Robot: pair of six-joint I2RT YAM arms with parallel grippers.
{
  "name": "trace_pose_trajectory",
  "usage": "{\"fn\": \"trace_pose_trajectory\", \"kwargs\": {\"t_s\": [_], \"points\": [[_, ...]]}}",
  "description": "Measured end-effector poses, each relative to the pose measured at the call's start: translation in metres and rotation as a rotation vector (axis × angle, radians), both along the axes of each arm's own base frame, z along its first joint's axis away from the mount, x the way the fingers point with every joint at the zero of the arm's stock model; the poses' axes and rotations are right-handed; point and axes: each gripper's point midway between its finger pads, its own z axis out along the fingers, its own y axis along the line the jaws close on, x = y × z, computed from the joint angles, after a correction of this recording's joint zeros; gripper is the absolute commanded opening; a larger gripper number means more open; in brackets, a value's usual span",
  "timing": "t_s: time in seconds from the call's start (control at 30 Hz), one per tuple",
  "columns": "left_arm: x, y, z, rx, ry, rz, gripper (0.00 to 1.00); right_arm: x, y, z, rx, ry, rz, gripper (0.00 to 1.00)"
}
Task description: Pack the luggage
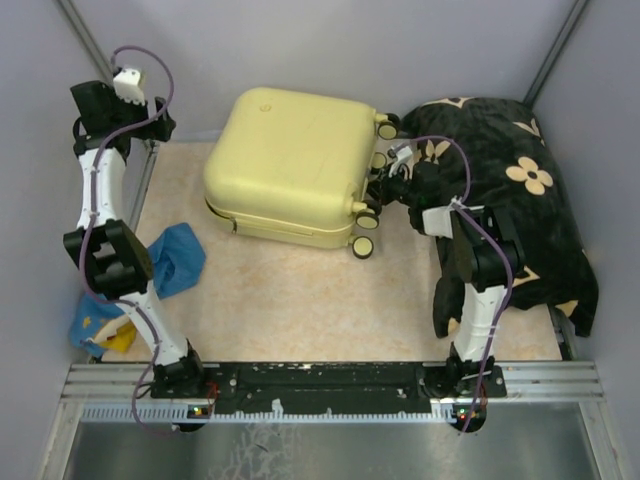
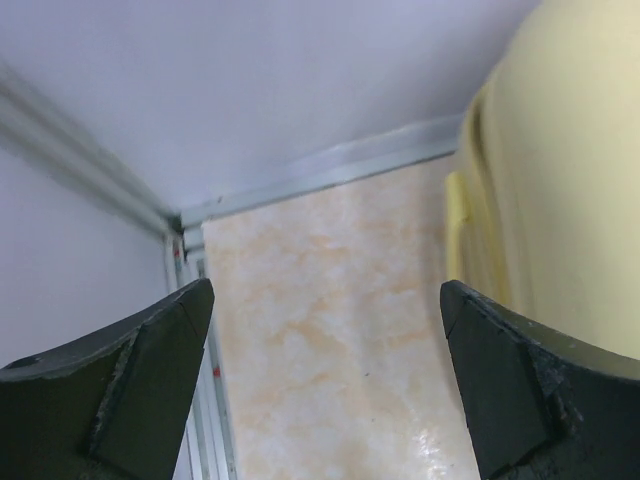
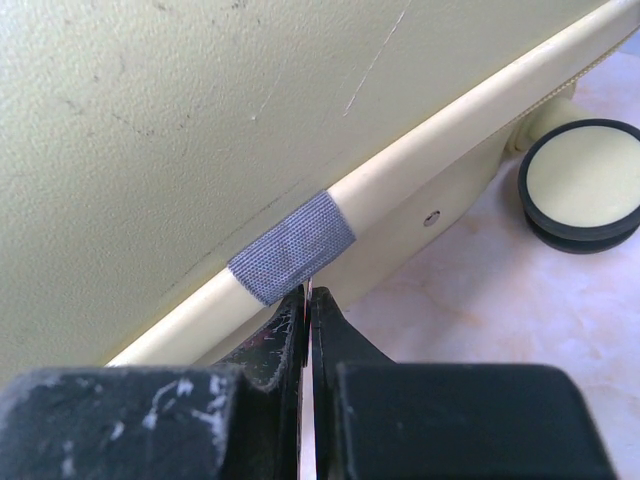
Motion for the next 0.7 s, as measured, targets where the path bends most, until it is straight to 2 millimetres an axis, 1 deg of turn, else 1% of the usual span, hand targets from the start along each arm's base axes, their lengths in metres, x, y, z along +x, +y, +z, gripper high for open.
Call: {"fn": "trace_pose_trajectory", "kwargs": {"t_s": [0.07,0.13,0.2,0.23,0.27,0.3,0.37,0.4,0.43,0.47,0.5,0.53,0.57,0.7], "points": [[-0.006,-0.017,0.025,0.003,-0.05,-0.073,0.99,-0.005,0.007,0.001,0.009,0.009,-0.001,0.0],[-0.012,-0.045,0.045,0.014,-0.093,-0.164,0.98,-0.01,0.016,0.001,0.019,0.019,-0.001,0.0],[-0.02,-0.088,0.062,0.046,-0.136,-0.283,0.96,-0.017,0.027,0.001,0.031,0.031,0.003,0.0],[-0.026,-0.118,0.068,0.071,-0.156,-0.359,0.94,-0.02,0.033,0.001,0.035,0.035,0.009,0.0],[-0.035,-0.153,0.072,0.096,-0.173,-0.446,0.92,-0.024,0.038,0.001,0.039,0.039,0.014,0.0],[-0.045,-0.184,0.074,0.114,-0.184,-0.519,0.89,-0.029,0.044,0.0,0.043,0.045,0.02,0.0],[-0.07,-0.247,0.071,0.151,-0.204,-0.679,0.8,-0.038,0.055,0.0,0.049,0.054,0.036,0.0],[-0.086,-0.282,0.068,0.17,-0.213,-0.766,0.76,-0.044,0.061,0.0,0.05,0.055,0.044,0.0],[-0.099,-0.308,0.064,0.181,-0.218,-0.836,0.71,-0.047,0.064,-0.001,0.049,0.057,0.048,0.0],[-0.117,-0.34,0.059,0.201,-0.227,-0.921,0.68,-0.051,0.066,-0.001,0.046,0.057,0.052,0.0],[-0.127,-0.358,0.057,0.212,-0.233,-0.967,0.65,-0.053,0.068,-0.001,0.044,0.054,0.051,0.0],[-0.14,-0.38,0.053,0.232,-0.241,-1.021,0.61,-0.056,0.069,-0.001,0.04,0.052,0.047,0.0],[-0.15,-0.395,0.049,0.244,-0.241,-1.056,0.58,-0.056,0.068,-0.001,0.036,0.044,0.039,0.0],[-0.174,-0.438,0.035,0.329,-0.257,-1.147,0.44,-0.056,0.065,-0.001,0.028,0.024,0.022,0.0]]}}
